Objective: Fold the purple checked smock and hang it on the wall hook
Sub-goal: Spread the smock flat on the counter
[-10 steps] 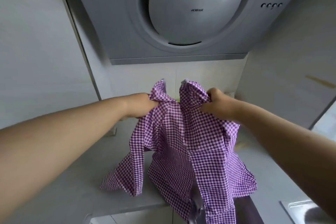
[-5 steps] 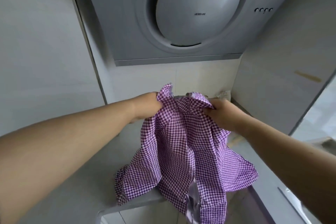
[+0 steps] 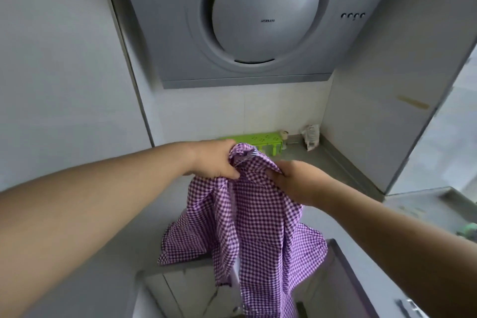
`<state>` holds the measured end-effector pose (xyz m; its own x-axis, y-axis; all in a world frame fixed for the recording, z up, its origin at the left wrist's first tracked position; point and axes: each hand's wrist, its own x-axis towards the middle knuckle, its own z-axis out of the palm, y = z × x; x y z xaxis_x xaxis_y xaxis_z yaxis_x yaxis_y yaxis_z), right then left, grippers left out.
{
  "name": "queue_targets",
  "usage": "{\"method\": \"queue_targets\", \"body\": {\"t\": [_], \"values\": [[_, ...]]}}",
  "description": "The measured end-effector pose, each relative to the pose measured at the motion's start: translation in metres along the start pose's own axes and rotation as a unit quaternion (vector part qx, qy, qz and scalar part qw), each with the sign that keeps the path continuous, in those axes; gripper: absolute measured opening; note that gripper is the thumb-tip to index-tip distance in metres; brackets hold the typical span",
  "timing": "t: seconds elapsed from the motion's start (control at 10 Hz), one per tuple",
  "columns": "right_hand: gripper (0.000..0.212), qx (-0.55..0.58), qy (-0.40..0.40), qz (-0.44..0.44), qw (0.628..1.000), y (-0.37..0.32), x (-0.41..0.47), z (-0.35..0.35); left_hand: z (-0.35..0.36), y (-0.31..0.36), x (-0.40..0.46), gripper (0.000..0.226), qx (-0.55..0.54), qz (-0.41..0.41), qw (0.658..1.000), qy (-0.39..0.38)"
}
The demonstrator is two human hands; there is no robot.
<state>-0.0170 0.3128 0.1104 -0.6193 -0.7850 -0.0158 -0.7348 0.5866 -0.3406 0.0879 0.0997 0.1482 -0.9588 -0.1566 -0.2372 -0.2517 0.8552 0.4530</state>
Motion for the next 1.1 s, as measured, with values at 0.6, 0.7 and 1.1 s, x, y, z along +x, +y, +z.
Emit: {"method": "queue_targets", "body": {"t": [0.6, 0.7, 1.1], "values": [[0.024, 0.163, 0.382, -0.019, 0.91, 0.059, -0.073, -0.052, 0.071, 0.027, -0.12, 0.016, -0.039, -0.098, 0.823, 0.558], [0.012, 0.069, 0.49, -0.21, 0.843, 0.049, -0.099, -0.024, 0.095, 0.031, -0.127, 0.026, 0.135, 0.047, 0.888, 0.438], [0.022, -0.026, 0.095, 0.047, 0.994, 0.116, -0.113, 0.032, 0.143, 0.028, -0.123, 0.022, 0.064, -0.202, 0.96, 0.181]]}}
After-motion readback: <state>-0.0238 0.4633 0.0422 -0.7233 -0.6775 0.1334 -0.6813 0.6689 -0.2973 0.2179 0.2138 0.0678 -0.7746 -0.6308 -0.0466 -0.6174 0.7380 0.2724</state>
